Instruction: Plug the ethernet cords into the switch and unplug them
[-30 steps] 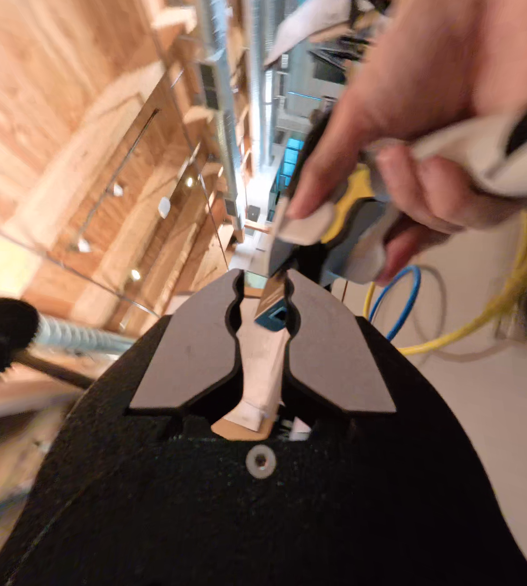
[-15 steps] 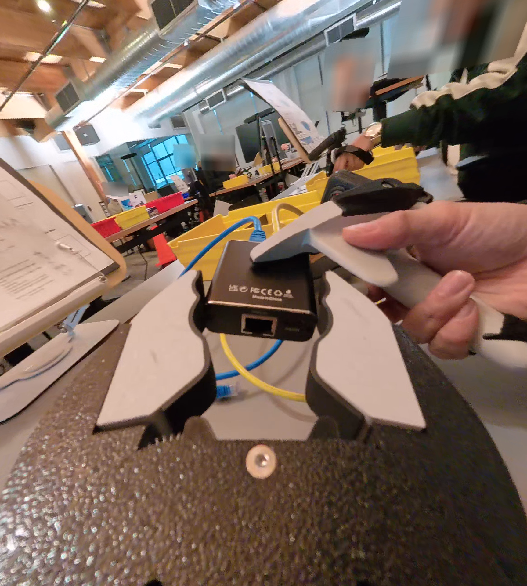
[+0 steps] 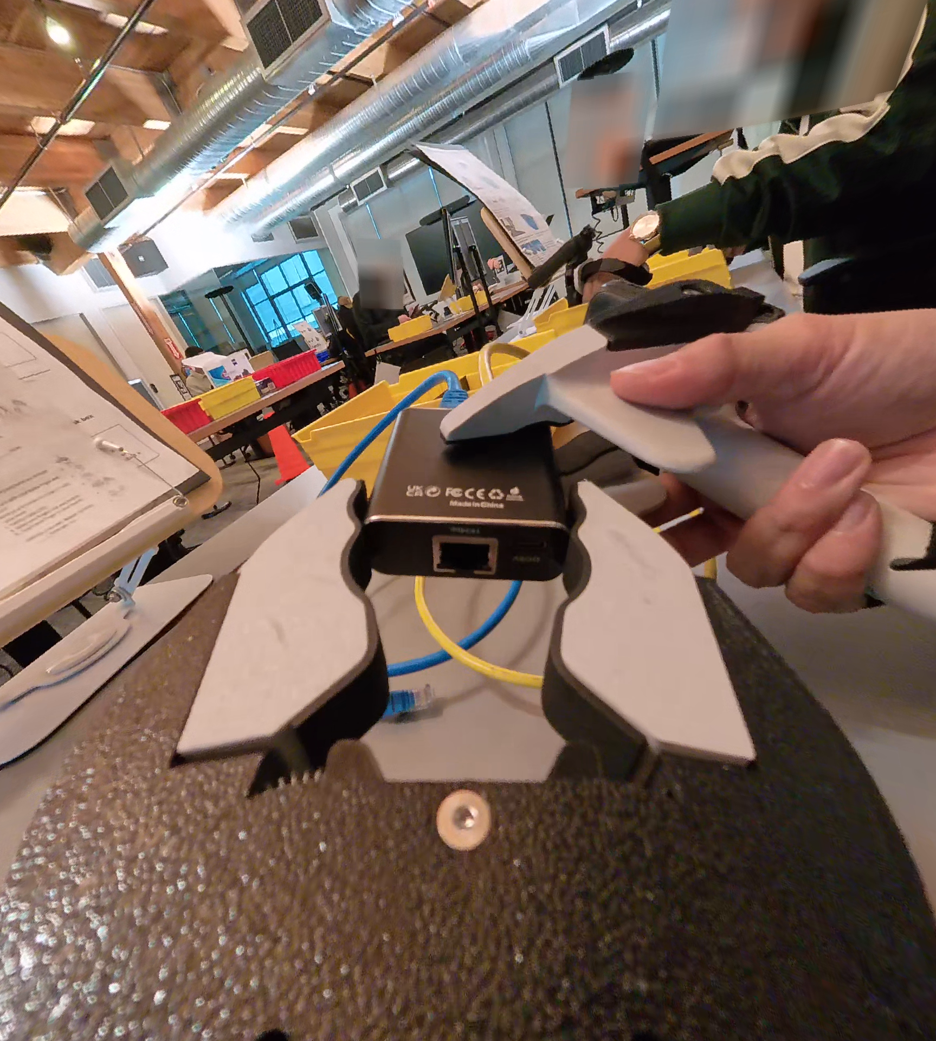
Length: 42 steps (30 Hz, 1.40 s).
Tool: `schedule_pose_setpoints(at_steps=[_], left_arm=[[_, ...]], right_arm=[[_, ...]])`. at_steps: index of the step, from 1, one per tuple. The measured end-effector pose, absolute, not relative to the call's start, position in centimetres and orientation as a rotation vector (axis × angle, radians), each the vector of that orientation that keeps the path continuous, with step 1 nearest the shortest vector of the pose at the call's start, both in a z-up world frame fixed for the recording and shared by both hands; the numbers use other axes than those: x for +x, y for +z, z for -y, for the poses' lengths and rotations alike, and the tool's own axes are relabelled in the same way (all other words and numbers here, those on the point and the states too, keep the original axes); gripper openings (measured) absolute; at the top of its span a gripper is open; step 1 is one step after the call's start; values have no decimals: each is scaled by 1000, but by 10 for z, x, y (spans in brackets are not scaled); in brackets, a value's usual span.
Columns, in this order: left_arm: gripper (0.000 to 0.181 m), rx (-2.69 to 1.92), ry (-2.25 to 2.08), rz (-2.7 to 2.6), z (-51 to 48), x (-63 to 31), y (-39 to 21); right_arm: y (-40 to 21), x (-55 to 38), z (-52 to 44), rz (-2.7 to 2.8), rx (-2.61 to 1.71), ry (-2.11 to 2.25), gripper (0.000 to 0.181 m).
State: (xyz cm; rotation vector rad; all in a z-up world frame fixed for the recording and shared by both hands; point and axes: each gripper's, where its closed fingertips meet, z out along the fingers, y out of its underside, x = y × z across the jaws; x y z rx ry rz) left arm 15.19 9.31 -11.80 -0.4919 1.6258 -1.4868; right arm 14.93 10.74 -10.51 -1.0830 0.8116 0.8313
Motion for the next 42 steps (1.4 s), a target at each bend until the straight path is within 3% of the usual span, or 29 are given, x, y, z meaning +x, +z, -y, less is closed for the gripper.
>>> schedule_pose_setpoints(at_steps=[14, 19, 27, 42], left_arm=[[64, -575, -1526, -1637, -90, 153, -116], [64, -605, -1527, -1603, -103, 155, -114], [64, -587, -1514, -1615, -102, 155, -116], [62, -581, -1479, -1634, -102, 157, -122]], right_arm=[[-104, 153, -102, -804, -1089, 786, 27], [-100, 158, -98, -788, -1066, 802, 44], [-112, 165, -93, -840, -955, 927, 28], [-112, 162, -95, -817, -1048, 787, 25]])
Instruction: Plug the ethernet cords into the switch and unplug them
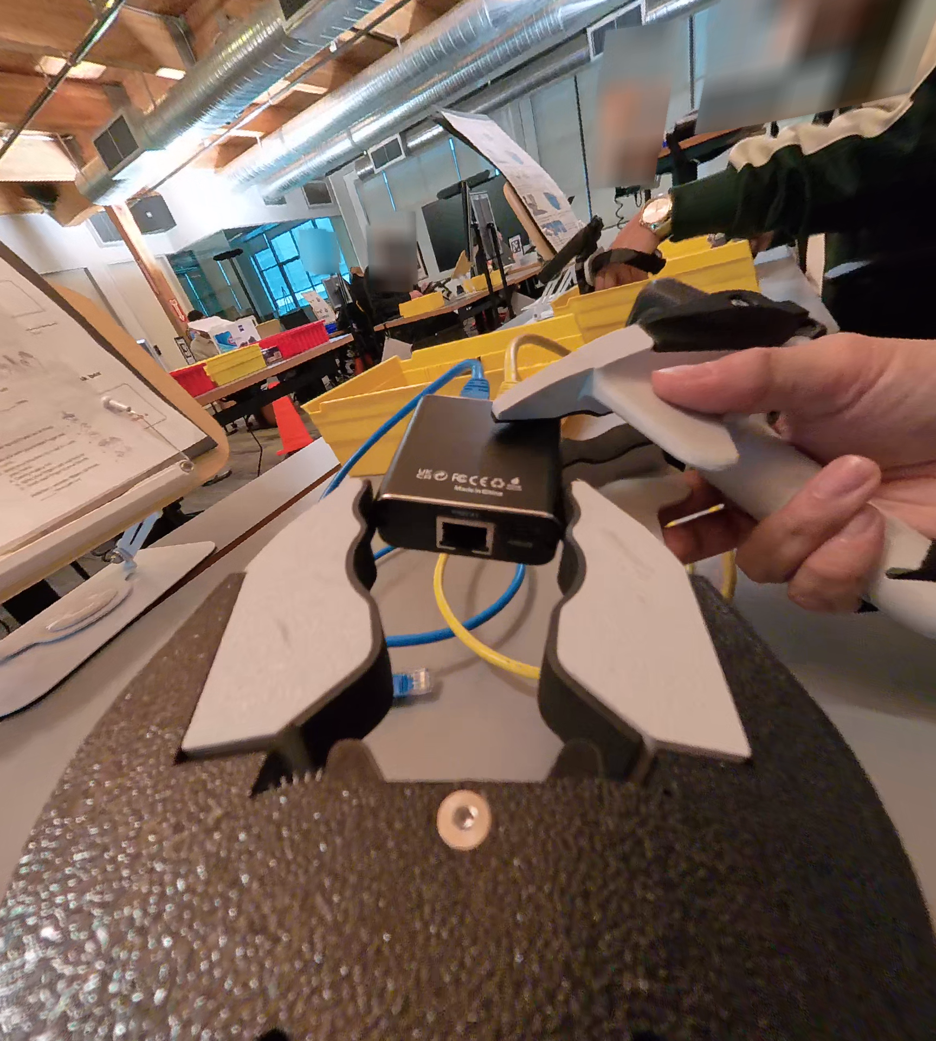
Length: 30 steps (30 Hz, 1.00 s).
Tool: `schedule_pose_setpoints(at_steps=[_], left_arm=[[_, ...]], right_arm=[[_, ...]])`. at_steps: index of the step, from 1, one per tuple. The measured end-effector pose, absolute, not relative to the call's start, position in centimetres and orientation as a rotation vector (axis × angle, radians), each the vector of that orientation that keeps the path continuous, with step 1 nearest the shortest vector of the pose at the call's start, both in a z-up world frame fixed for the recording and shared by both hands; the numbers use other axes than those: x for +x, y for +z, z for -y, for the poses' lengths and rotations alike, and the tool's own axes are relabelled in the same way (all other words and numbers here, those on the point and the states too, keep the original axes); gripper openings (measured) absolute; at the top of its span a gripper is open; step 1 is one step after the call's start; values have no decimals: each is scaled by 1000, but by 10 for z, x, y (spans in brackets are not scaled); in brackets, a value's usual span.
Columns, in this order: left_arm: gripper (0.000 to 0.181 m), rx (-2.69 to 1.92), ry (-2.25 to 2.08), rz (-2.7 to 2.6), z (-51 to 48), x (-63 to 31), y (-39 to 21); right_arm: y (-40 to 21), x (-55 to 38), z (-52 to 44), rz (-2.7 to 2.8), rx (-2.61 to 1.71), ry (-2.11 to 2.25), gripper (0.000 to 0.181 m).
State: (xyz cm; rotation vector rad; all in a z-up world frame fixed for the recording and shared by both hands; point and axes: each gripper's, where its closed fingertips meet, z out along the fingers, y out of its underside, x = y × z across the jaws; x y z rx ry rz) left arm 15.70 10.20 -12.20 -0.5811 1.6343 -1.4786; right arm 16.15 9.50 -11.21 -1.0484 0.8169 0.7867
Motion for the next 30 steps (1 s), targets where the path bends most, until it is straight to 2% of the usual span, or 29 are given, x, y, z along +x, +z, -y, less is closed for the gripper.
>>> schedule_pose_setpoints(at_steps=[15, 20, 28, 30], left_arm=[[63, -594, -1554, -1607, -104, 153, -116], [62, -583, -1493, -1573, -109, 155, -111], [62, -571, -1480, -1568, -110, 155, -111], [62, -566, -1491, -1566, -110, 155, -111]], right_arm=[[-107, 157, -96, -779, -1110, 753, 26], [-103, 163, -93, -764, -1085, 763, 40], [-112, 175, -87, -846, -1001, 841, 28], [-116, 177, -86, -880, -968, 877, 17]])
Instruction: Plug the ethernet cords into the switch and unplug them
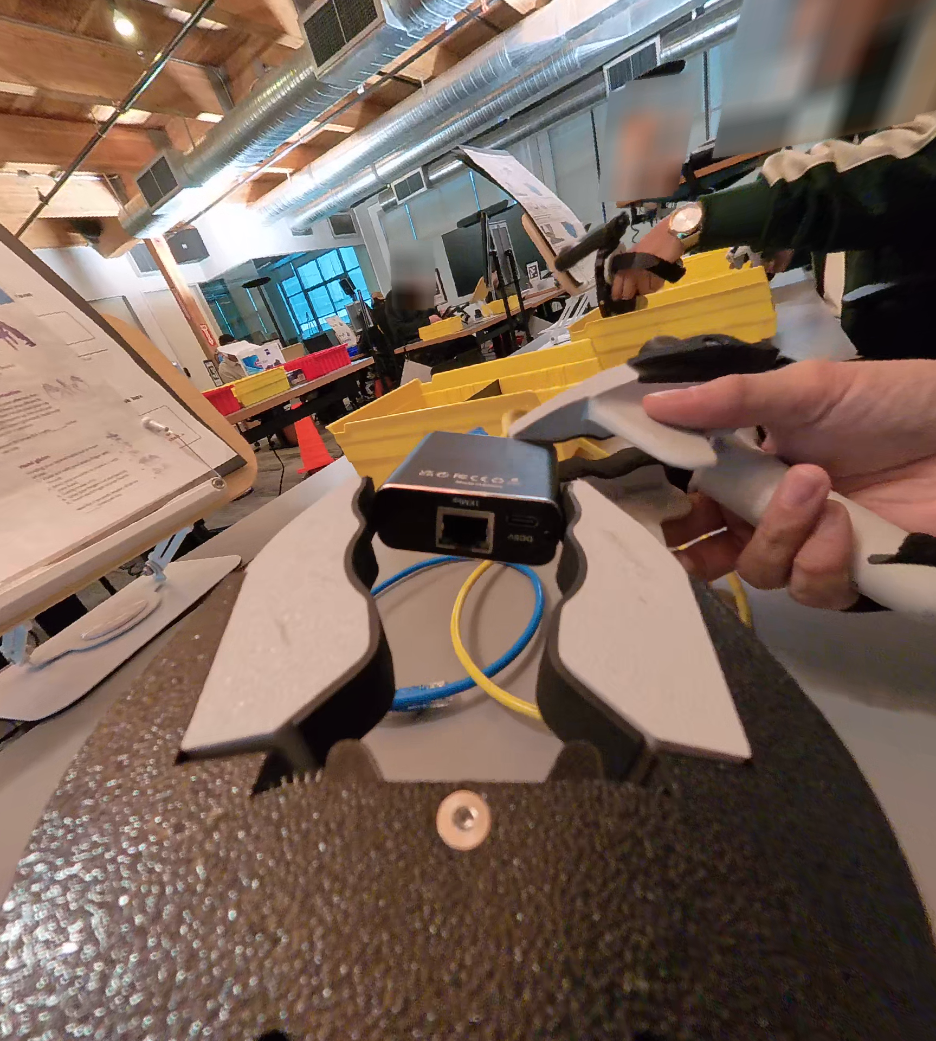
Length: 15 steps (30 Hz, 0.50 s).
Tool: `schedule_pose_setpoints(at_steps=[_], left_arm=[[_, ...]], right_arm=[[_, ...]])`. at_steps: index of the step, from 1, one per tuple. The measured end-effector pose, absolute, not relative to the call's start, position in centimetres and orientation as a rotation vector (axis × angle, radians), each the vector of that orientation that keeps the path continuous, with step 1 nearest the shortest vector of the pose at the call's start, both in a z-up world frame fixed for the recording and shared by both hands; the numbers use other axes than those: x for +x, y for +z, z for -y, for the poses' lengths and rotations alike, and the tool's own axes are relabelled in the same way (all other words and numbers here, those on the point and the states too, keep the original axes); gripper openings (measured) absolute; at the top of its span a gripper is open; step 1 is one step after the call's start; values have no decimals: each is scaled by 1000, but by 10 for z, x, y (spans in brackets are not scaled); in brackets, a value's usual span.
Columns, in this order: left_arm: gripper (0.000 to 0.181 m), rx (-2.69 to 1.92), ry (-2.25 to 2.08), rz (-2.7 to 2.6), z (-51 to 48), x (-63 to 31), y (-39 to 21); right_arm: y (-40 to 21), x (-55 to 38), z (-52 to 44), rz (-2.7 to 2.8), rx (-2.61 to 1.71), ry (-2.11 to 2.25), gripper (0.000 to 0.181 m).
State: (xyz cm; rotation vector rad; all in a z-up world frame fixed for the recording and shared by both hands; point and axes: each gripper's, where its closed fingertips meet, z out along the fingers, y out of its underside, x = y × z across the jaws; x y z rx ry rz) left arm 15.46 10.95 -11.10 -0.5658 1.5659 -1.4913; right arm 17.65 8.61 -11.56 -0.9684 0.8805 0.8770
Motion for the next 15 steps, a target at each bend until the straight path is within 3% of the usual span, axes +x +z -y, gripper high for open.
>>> schedule_pose_setpoints(at_steps=[15], left_arm=[[62, -477, -1624, -1551, -111, 144, -110]], right_arm=[[-109, 162, -88, -819, -980, 916, 14]])
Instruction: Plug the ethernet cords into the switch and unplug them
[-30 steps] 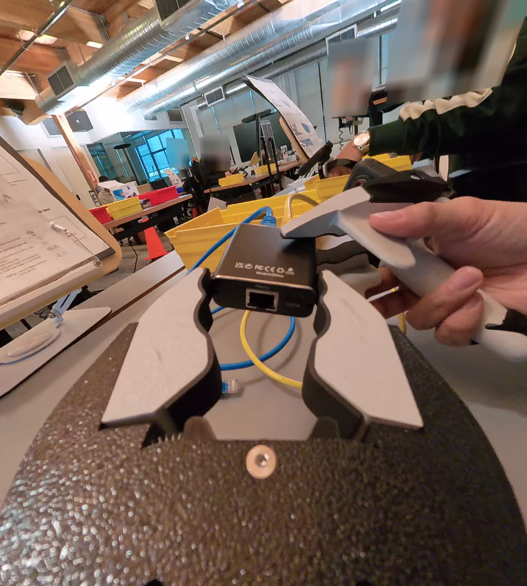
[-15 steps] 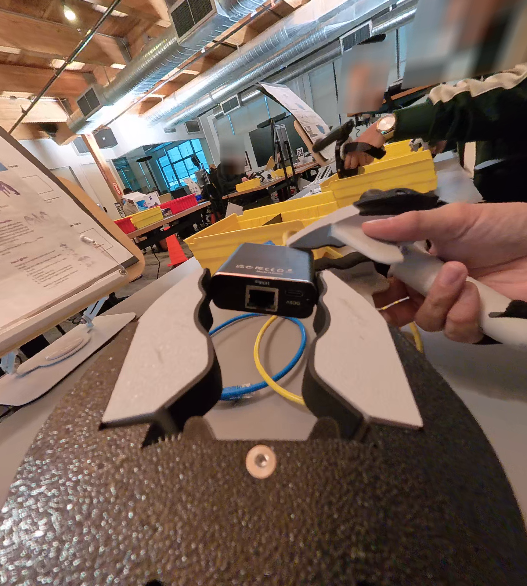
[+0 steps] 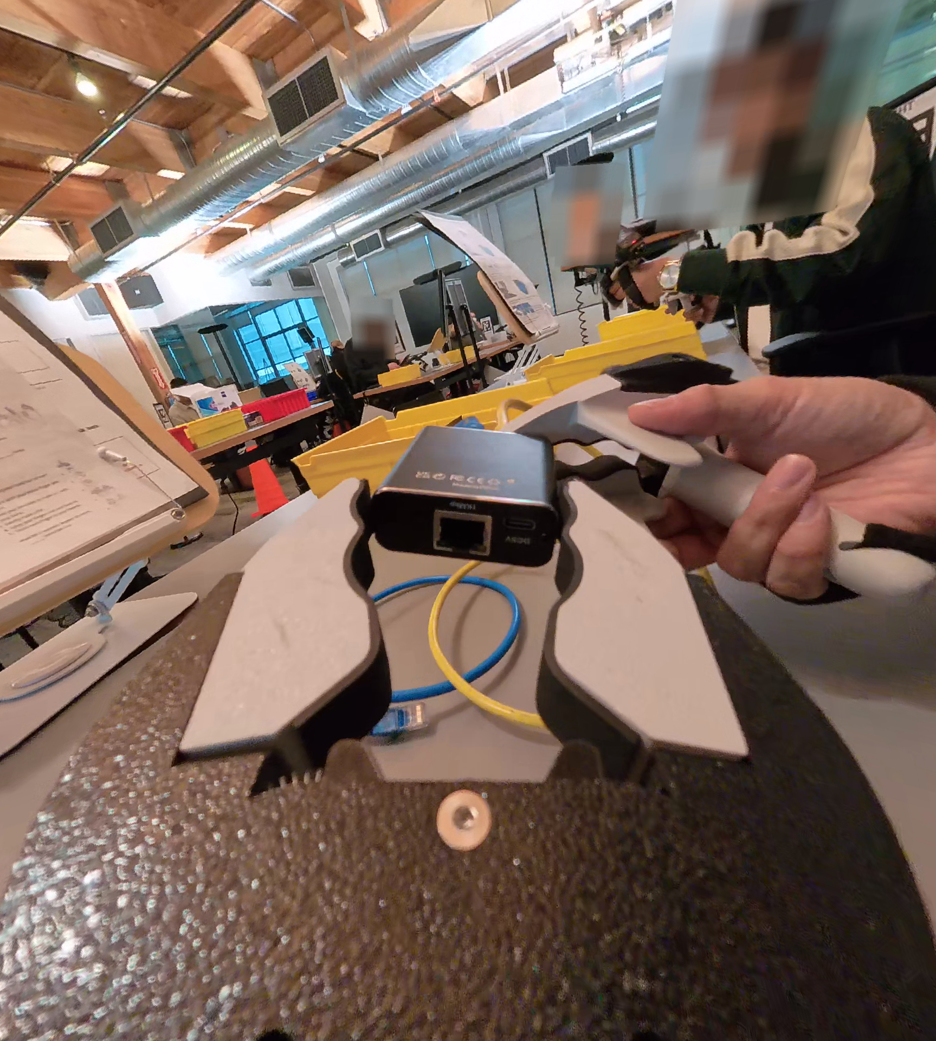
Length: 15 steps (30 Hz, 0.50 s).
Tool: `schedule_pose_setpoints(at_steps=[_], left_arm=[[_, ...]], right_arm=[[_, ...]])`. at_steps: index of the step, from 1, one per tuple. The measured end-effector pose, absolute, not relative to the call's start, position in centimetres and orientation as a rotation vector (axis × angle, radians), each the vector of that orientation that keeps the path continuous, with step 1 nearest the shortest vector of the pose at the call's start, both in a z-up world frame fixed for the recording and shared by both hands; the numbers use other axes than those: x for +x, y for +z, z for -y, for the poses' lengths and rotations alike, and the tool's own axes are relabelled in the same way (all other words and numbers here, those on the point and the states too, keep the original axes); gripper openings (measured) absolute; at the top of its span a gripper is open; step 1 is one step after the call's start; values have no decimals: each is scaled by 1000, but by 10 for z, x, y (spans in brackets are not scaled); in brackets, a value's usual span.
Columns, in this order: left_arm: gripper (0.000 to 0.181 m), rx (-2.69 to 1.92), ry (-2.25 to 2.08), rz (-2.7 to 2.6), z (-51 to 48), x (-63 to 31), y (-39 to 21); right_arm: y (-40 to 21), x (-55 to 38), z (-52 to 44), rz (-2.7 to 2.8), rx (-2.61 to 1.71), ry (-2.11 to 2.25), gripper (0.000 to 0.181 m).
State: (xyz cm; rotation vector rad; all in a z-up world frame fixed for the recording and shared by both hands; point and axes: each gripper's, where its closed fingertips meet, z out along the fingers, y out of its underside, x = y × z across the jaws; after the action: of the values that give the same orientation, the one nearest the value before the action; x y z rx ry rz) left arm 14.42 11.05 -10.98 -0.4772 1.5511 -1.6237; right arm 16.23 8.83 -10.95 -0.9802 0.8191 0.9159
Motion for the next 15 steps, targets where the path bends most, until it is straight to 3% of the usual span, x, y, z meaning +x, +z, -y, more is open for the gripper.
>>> schedule_pose_setpoints(at_steps=[4, 15], left_arm=[[73, -457, -1576, -1638, -104, 144, -121], [72, -452, -1518, -1580, -104, 145, -114]], right_arm=[[-105, 152, -92, -749, -1048, 934, 13], [-107, 151, -93, -800, -1082, 799, 13]])
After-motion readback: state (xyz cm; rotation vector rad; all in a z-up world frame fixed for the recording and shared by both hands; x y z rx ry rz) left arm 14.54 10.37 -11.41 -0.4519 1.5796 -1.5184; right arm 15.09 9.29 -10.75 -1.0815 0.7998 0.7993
